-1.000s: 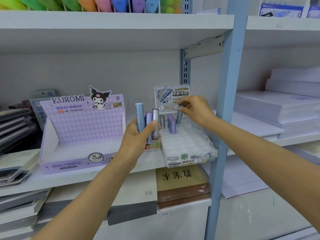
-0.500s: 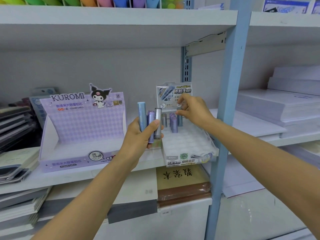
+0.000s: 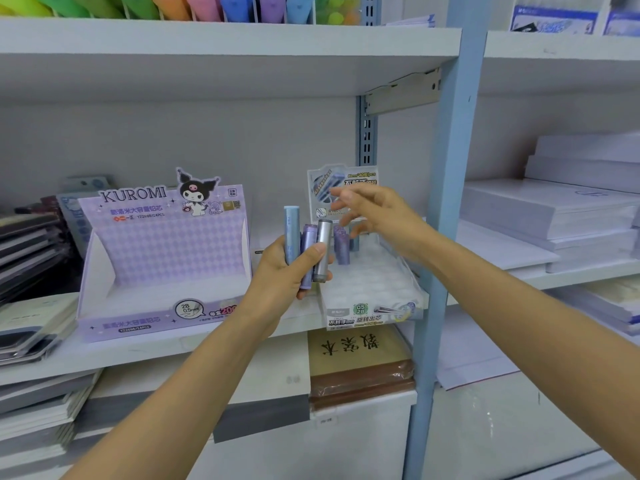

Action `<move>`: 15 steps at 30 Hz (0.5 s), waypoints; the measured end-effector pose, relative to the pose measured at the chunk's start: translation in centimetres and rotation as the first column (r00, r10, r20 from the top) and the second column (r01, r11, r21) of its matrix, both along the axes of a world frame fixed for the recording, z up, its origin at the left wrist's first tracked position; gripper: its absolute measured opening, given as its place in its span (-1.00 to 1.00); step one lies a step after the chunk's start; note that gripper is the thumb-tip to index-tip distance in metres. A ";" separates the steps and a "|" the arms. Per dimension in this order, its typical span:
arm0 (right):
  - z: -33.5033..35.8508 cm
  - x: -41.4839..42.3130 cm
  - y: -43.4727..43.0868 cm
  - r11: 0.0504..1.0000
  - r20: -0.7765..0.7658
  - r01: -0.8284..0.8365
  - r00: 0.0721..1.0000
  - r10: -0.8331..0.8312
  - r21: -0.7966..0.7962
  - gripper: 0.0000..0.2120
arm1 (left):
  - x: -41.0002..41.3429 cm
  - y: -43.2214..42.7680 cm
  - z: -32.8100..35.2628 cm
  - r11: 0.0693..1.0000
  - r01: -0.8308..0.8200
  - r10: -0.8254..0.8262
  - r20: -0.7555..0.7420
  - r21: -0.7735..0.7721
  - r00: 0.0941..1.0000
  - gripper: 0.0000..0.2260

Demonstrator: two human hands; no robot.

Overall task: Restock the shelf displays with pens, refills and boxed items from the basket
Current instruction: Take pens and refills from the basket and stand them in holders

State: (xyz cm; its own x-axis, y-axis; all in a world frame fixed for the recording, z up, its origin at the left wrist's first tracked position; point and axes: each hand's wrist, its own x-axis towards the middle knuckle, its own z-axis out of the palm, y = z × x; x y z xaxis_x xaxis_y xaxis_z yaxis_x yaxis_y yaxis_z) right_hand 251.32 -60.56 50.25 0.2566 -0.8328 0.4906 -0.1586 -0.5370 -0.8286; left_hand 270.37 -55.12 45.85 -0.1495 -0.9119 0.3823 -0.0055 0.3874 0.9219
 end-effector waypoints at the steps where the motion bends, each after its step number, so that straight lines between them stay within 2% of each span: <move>1: 0.0 0.2 0.7 0.996 -0.041 -0.083 0.996 0.083 0.021 -0.75 | -0.2 0.2 0.1 1.000 0.004 -0.004 0.008 -0.005 1.000 -0.84; 3: -0.1 0.6 1.7 0.986 -0.101 -0.165 0.981 0.165 0.015 -0.79 | -0.6 0.5 0.3 1.000 0.011 -0.010 0.011 -0.020 1.000 -0.84; 4: -0.2 0.7 1.9 0.986 -0.076 -0.166 0.983 0.166 0.001 -0.81 | -0.7 0.6 0.3 1.000 0.014 -0.014 0.003 -0.020 1.000 -0.84; 7: -0.1 0.4 2.4 0.995 0.149 -0.098 0.984 0.100 -0.023 -0.83 | -0.4 0.8 0.3 0.999 0.031 -0.029 -0.050 0.029 0.998 -0.76; 9: -0.2 -0.2 2.4 0.997 0.241 -0.077 0.967 0.078 -0.014 -0.87 | 0.0 0.9 0.3 0.998 0.032 -0.028 -0.089 0.054 0.996 -0.75; 12: -0.7 -0.7 2.7 0.990 0.185 -0.130 0.976 0.118 0.053 -0.91 | 0.5 0.8 0.2 0.998 -0.051 0.055 -0.116 0.040 0.992 -0.77; 15: -1.0 -0.8 3.0 0.990 -0.011 -0.133 0.991 0.134 0.053 -0.92 | 0.8 0.7 0.2 0.989 -0.145 0.145 -0.064 -0.011 0.987 -0.83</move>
